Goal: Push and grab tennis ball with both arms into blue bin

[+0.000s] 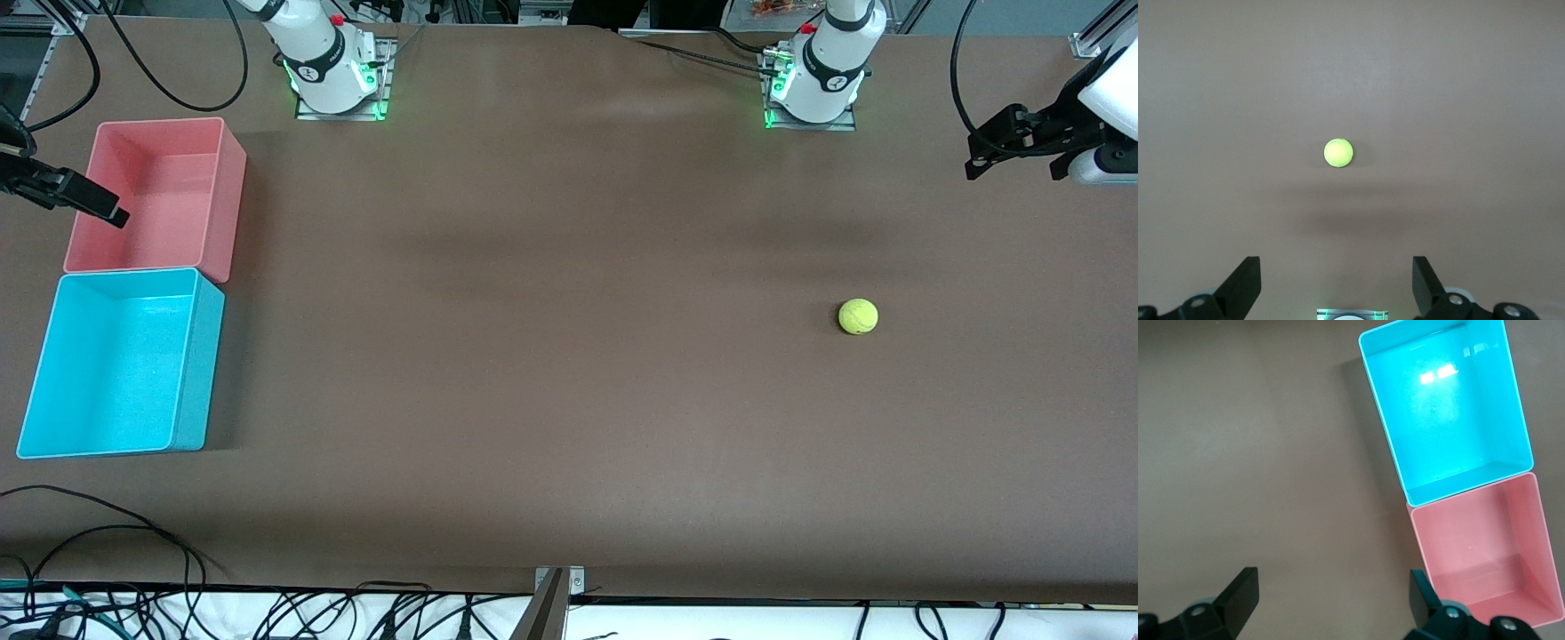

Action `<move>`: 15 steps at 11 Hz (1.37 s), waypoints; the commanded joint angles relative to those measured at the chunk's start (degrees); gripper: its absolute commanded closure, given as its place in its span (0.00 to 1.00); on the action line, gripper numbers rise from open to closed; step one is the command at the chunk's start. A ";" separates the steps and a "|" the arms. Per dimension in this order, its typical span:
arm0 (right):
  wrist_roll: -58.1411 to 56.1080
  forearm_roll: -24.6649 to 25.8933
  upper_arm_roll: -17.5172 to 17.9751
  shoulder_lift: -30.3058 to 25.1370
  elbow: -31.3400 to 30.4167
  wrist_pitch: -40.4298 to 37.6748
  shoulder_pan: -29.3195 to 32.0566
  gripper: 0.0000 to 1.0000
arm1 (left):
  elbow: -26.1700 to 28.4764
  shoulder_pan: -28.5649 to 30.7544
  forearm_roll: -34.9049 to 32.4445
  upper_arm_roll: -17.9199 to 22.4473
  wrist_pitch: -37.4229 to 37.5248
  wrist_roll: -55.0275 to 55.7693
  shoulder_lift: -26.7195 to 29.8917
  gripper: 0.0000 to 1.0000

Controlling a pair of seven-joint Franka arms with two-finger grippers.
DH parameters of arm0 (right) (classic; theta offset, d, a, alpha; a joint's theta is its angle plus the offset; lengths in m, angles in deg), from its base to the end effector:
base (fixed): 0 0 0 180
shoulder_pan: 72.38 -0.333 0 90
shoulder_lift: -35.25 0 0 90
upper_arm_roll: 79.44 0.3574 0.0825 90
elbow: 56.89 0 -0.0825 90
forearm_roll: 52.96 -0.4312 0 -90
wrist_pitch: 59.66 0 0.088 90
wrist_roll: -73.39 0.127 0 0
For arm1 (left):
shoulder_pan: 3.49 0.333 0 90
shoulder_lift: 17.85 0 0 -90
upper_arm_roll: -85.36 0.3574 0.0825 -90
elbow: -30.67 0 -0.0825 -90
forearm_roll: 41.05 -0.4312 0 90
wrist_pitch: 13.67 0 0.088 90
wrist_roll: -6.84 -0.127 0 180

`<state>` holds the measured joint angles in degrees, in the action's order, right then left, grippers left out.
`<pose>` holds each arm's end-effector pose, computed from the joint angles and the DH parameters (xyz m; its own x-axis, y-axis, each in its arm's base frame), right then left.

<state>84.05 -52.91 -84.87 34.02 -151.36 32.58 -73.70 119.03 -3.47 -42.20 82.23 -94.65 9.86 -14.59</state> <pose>0.5942 -0.0434 0.6215 0.9668 -0.2548 -0.0175 -0.2548 -0.9670 0.0021 0.5626 -0.0288 0.6805 0.9975 0.0020 -0.0706 0.0001 -0.9996 -0.0269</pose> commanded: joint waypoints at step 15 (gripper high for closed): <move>-0.21 0.03 -0.37 0.44 0.95 -1.27 -0.35 0.00 | -1.88 -0.11 -1.22 -0.12 0.91 0.40 -0.89 0.00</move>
<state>83.98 -52.91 -84.94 34.17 -151.36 31.97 -73.88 119.03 -3.36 -42.20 82.38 -94.65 9.87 -14.59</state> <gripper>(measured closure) 0.000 0.000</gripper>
